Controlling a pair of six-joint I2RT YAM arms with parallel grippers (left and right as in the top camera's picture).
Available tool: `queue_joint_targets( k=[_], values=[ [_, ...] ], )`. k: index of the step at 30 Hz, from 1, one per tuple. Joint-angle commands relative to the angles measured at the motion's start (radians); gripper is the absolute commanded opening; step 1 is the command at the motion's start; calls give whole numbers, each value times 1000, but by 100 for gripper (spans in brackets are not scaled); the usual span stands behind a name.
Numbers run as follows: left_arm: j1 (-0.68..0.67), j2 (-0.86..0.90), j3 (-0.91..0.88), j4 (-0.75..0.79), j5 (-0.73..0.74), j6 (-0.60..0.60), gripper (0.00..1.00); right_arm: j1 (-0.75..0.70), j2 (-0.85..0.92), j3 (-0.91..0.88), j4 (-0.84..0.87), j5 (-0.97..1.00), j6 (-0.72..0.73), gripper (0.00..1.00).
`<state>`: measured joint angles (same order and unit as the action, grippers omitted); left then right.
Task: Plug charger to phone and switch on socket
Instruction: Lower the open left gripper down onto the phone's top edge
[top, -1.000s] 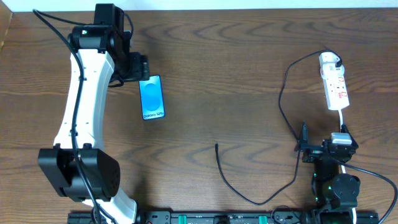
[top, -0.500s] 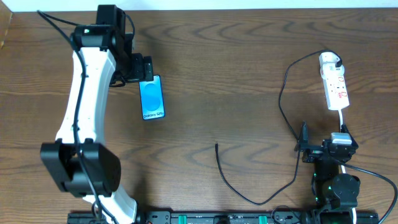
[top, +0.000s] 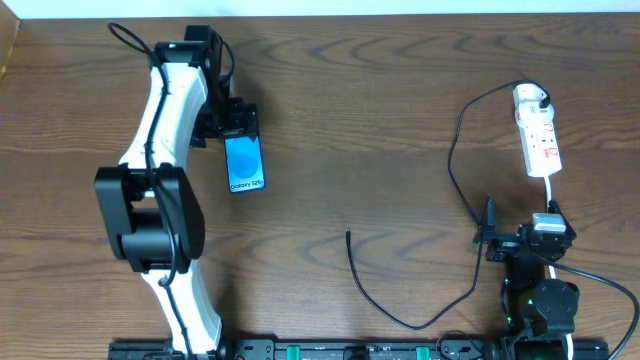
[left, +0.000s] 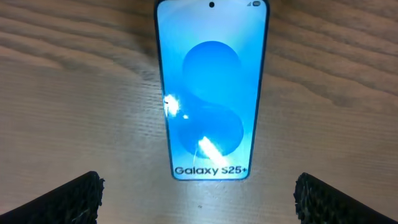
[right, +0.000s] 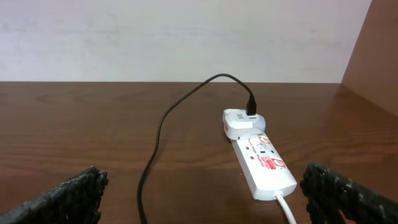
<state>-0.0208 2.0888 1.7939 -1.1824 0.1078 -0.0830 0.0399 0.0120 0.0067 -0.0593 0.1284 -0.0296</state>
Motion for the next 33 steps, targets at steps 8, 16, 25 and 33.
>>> queue_joint_targets(
  k=[8,16,25,33],
  values=[
    [2,90,16,14,20,-20,98,13,-6,-1,-3,8,14,99],
    [2,97,15,47,20,-20,98,13,-6,-1,-3,8,14,99],
    [2,98,5,66,20,-42,98,13,-6,-1,-3,8,14,99],
    [-27,100,1,88,19,-54,98,13,-6,-1,-3,8,14,99]
  ],
)
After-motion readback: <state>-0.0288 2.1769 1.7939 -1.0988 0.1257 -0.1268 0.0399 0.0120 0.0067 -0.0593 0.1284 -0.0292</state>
